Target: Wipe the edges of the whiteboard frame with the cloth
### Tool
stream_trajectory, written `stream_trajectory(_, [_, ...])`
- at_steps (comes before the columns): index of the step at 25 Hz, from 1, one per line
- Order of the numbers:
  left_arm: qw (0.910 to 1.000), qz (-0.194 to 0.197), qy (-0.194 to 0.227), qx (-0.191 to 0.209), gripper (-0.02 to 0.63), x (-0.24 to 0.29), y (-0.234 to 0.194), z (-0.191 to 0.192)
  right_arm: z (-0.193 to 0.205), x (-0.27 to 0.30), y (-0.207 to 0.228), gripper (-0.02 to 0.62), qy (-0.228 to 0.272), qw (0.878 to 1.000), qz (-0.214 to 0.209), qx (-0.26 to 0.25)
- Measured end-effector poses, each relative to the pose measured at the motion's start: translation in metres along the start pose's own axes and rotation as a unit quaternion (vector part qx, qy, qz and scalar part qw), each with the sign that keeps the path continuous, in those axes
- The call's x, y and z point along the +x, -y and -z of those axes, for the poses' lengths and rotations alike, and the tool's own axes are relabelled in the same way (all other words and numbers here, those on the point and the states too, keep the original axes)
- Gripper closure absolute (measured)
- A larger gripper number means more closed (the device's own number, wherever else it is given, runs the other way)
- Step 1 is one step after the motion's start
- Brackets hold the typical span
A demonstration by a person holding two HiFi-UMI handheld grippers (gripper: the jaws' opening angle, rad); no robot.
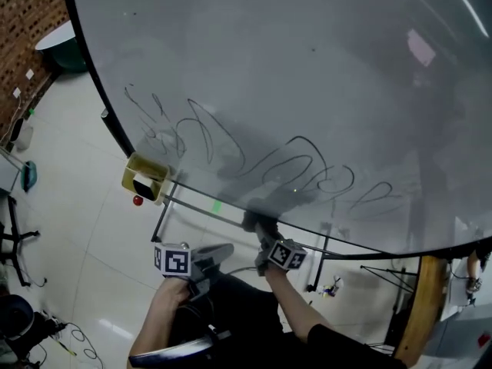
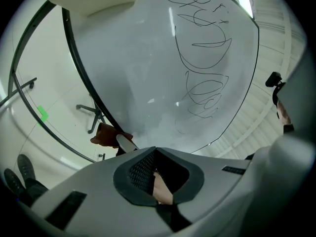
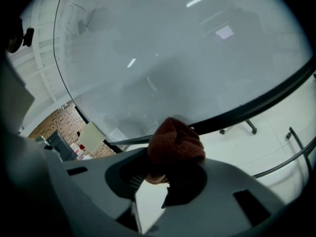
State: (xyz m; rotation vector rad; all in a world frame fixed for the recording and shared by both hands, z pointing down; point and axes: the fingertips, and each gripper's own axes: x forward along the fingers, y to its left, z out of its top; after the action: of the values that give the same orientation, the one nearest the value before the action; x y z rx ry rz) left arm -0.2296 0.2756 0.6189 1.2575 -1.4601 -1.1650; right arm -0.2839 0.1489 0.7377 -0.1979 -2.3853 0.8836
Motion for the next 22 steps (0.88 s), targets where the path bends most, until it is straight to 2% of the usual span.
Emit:
stream_trajectory(10, [0.9984, -0.045, 0.03, 0.018, 0.609, -0.009, -0.004, -0.033, 0.01, 0.028, -0.035, 0.5, -0.024, 0.998, -0.061, 0.001])
stream_trajectory(13, [0.9973, -0.056, 0.048, 0.004, 0.609, -0.02, -0.012, -0.04, 0.005, 0.037, -0.055, 0.5, -0.023, 0.996, -0.083, 0.0])
stream_trajectory(17, [0.9966, -0.063, 0.053, 0.006, 0.609, -0.031, -0.016, -0.046, 0.007, 0.049, -0.068, 0.5, -0.027, 0.995, -0.095, -0.002])
stream_trajectory(20, [0.9964, -0.063, 0.057, -0.006, 0.609, -0.042, -0.023, -0.05, 0.016, 0.058, -0.069, 0.5, -0.036, 0.996, -0.087, 0.004])
stream_trajectory(22, [0.9968, -0.059, 0.054, 0.001, 0.609, -0.048, -0.023, -0.057, 0.021, 0.062, -0.07, 0.5, -0.04, 0.996, -0.083, 0.007])
